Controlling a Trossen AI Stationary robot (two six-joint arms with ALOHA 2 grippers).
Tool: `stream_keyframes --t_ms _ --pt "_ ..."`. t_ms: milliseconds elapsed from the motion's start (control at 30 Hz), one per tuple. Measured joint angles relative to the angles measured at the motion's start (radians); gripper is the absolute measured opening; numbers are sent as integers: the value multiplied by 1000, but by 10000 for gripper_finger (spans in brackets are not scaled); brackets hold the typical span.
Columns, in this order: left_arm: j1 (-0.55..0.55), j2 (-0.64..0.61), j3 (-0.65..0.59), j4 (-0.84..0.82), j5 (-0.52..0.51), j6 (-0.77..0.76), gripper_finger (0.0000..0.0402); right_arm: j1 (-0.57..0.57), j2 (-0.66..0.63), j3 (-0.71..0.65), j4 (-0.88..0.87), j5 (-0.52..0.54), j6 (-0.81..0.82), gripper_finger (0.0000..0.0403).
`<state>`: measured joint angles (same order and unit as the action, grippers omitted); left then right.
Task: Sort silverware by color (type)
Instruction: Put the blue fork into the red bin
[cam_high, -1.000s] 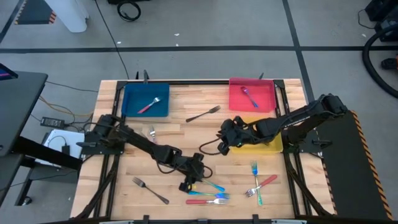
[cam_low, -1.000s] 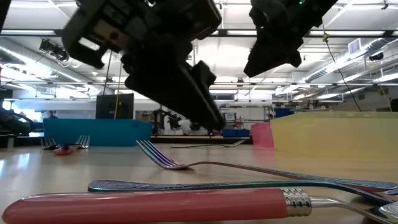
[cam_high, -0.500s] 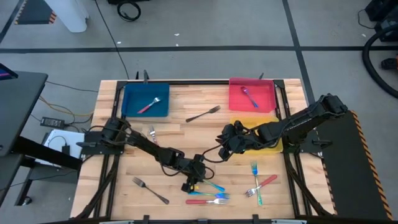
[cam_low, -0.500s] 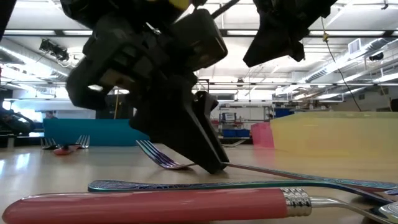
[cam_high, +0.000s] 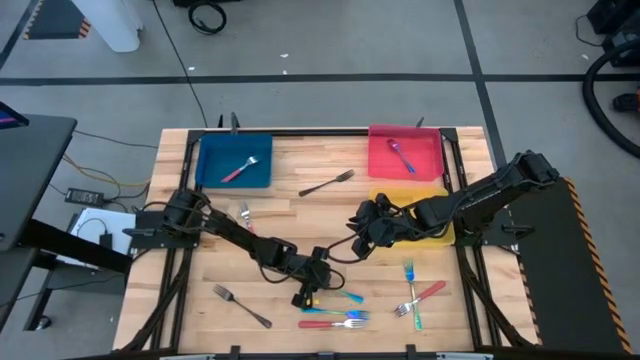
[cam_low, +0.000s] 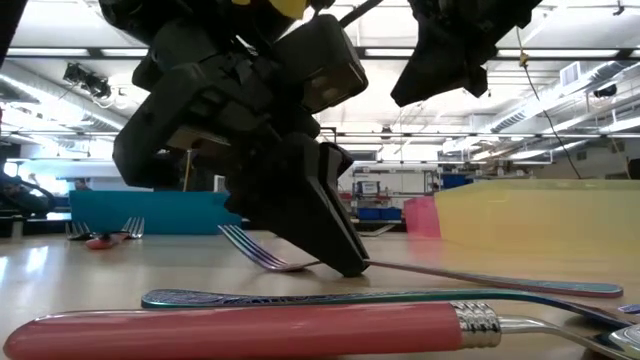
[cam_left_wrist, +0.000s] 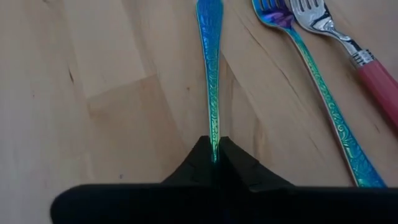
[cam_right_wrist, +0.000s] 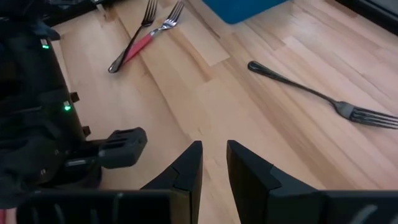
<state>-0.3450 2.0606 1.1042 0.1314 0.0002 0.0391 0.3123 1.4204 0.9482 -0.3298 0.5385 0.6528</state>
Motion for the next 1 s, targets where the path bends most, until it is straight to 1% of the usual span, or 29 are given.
stream_keyframes --t_ms 267,500,633,733,867,1000 --pt "24 -28 -3 -18 8 43 14 -34 0 0 1 1 -70 81" --pt "98 -134 -8 -158 -18 112 13 -68 -8 0 -2 -6 -165 81" --pt "152 -179 -8 -268 -9 126 13 -82 -50 0 -2 -7 -215 81" --pt "189 -208 -7 -307 -7 162 13 -87 -97 0 -7 -6 -245 81" --pt "238 -226 -6 -312 -7 209 12 -87 -151 0 -38 3 -283 81" --pt "285 -256 -5 -321 -4 235 12 -84 -190 0 -93 48 -299 81"
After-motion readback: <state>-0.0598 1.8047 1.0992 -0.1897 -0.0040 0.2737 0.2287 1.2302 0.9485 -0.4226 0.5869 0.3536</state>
